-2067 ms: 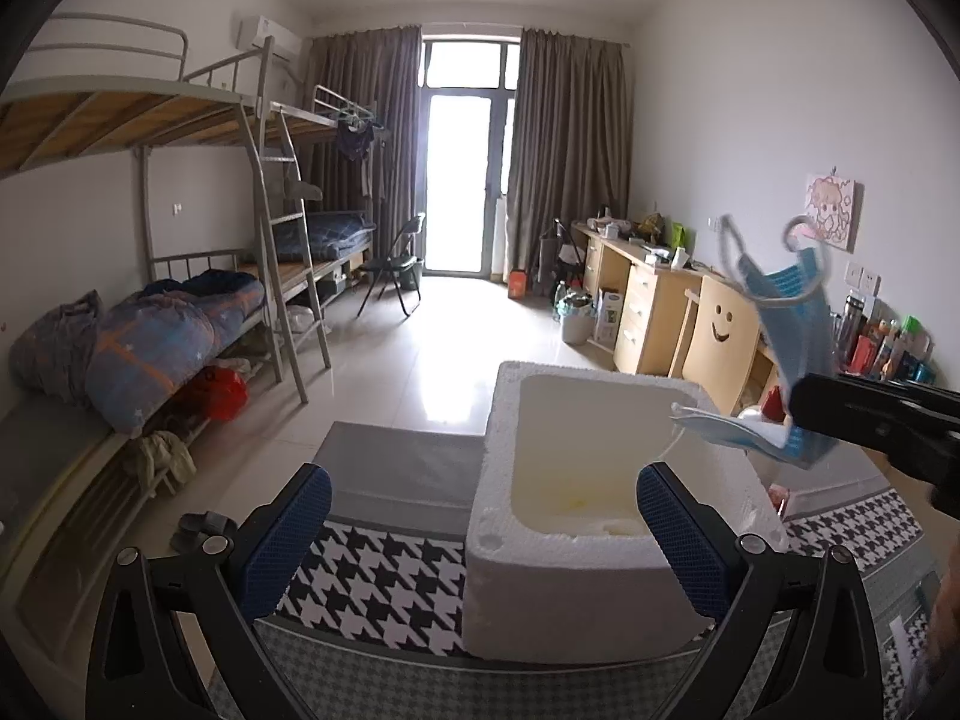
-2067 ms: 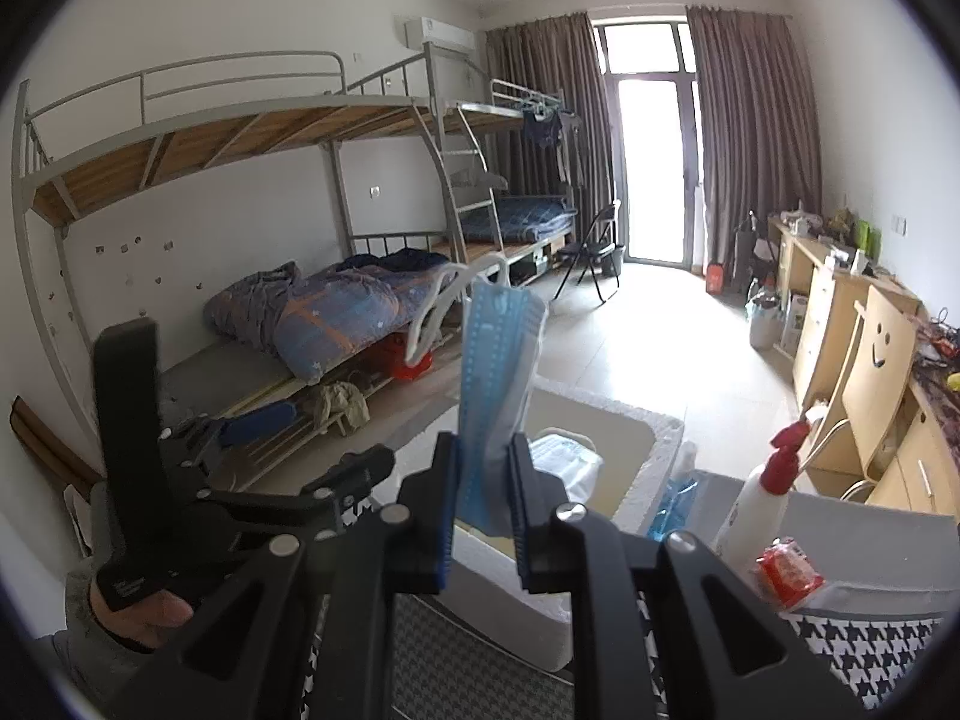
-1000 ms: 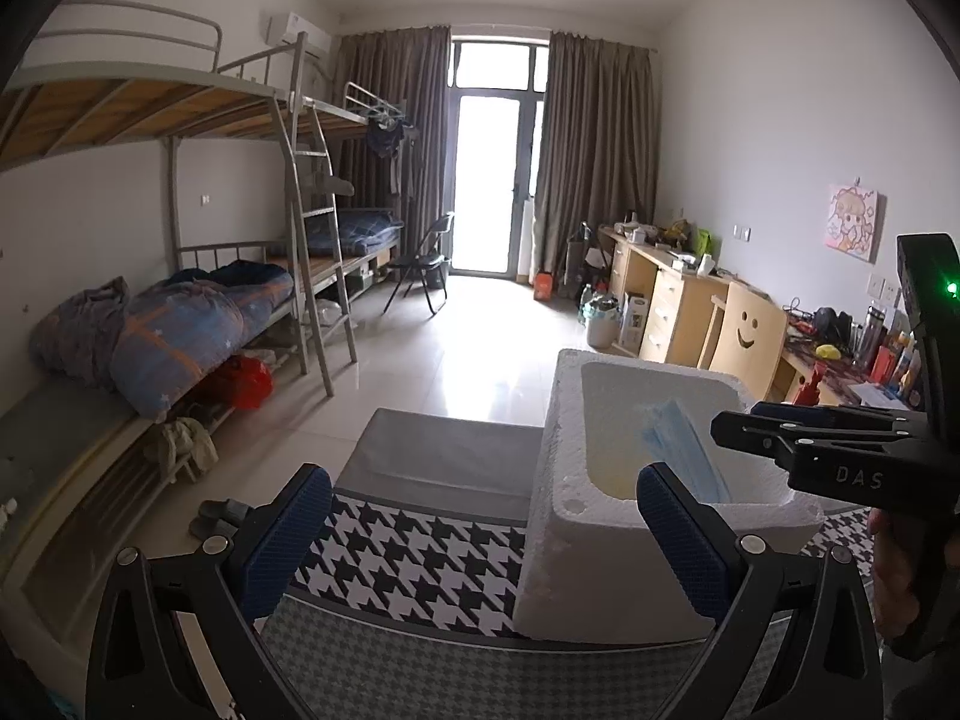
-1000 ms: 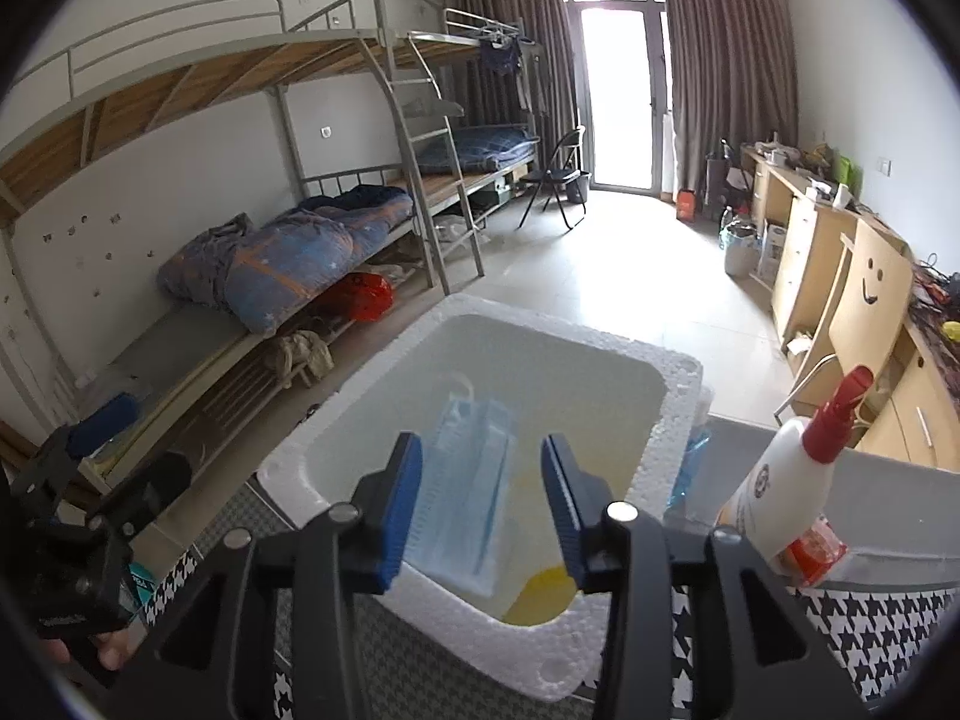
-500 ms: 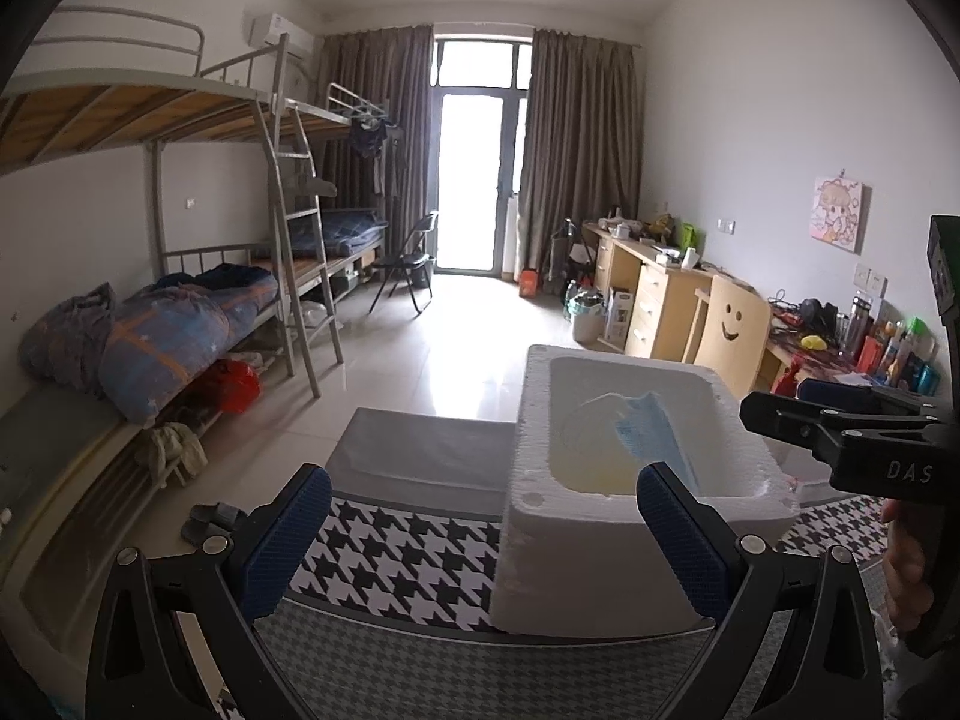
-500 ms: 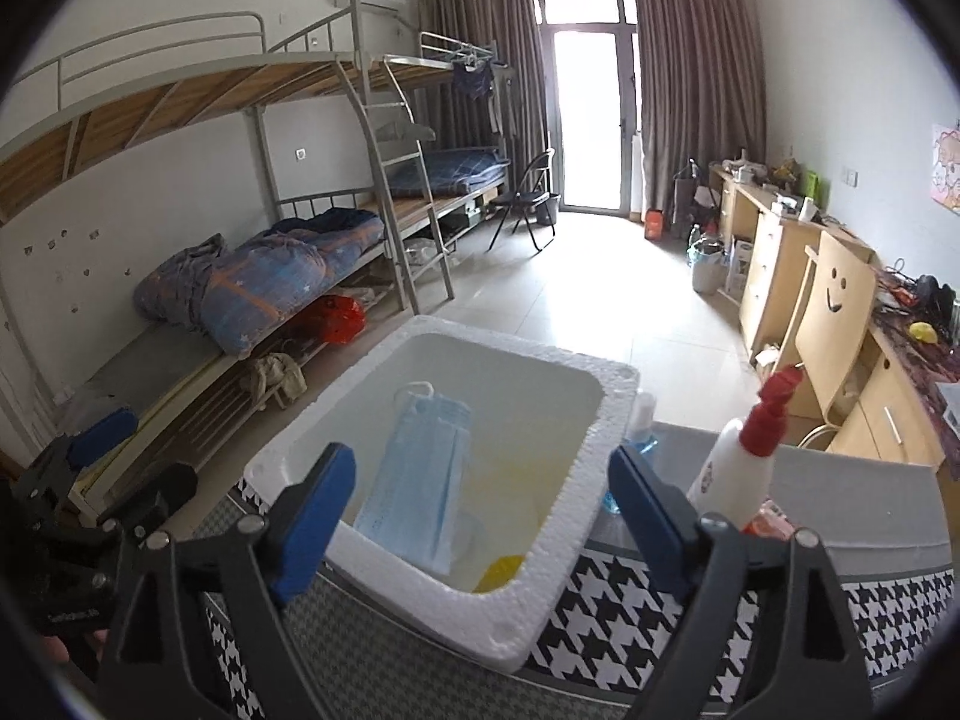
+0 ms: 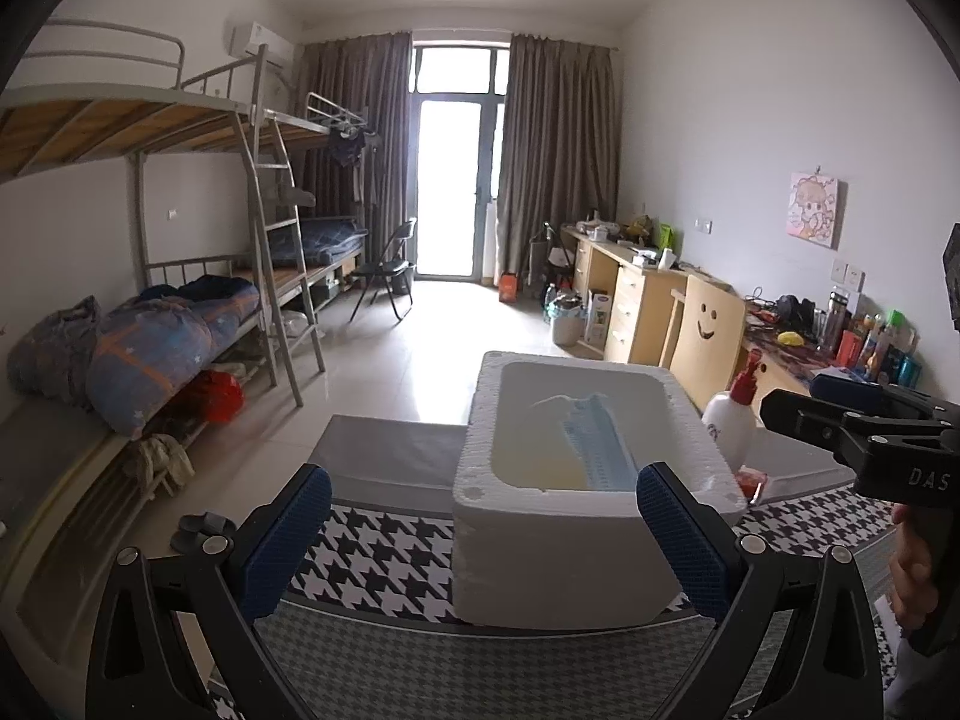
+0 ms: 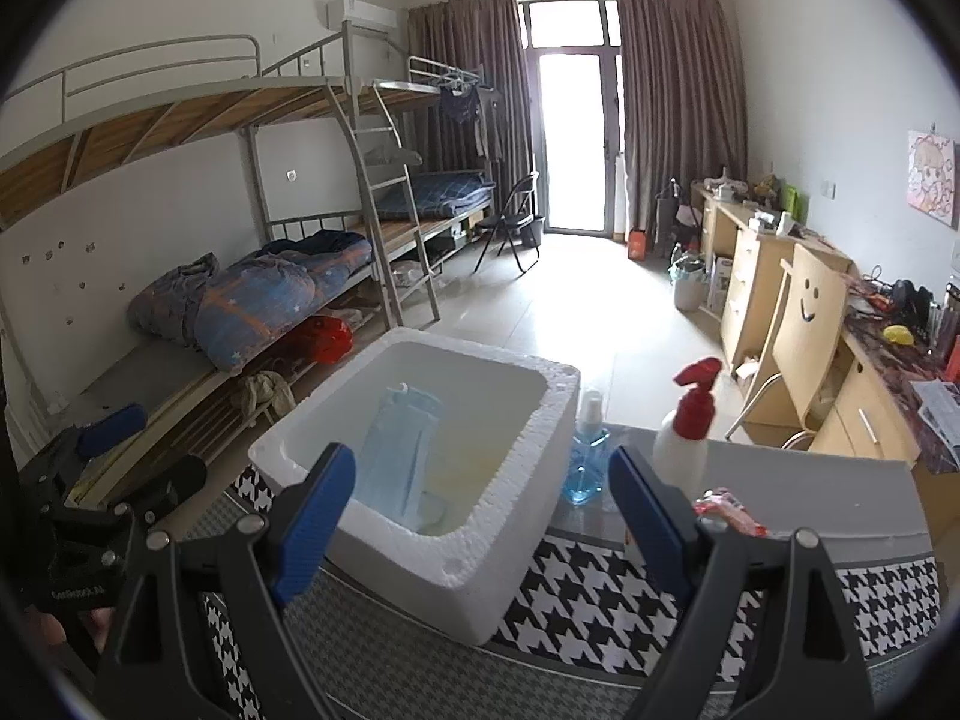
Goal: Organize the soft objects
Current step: 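Withdraw both tools from the box toward the grey cloth and white foam roll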
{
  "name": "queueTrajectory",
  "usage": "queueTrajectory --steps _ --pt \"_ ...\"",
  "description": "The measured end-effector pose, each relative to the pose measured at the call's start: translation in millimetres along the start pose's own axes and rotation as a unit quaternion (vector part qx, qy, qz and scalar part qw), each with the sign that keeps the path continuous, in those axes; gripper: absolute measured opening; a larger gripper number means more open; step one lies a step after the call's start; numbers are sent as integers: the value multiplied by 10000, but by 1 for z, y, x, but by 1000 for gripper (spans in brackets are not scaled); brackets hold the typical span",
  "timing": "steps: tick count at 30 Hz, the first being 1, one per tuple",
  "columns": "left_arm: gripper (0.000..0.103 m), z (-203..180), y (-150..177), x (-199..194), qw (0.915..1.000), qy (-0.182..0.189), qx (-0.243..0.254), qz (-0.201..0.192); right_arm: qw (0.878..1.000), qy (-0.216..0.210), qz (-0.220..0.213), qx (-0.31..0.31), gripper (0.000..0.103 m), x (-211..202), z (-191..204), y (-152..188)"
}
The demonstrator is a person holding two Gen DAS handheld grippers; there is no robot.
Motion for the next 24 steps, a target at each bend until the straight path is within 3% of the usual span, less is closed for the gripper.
queueTrajectory --steps 24 --pt "102 -37 3 -35 9985 -21 351 -427 9987 225 -439 -81 89 -53 -16 28"
Point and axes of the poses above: each gripper's, at about its wrist camera, not at the fingertips, and x roughly the way its jaws point, z to its left, y to its underside, the point moved 6 cm from there along x, roughly the way its jaws point, and after that the axes turned 6 degrees about x, right-handed, at the moved point
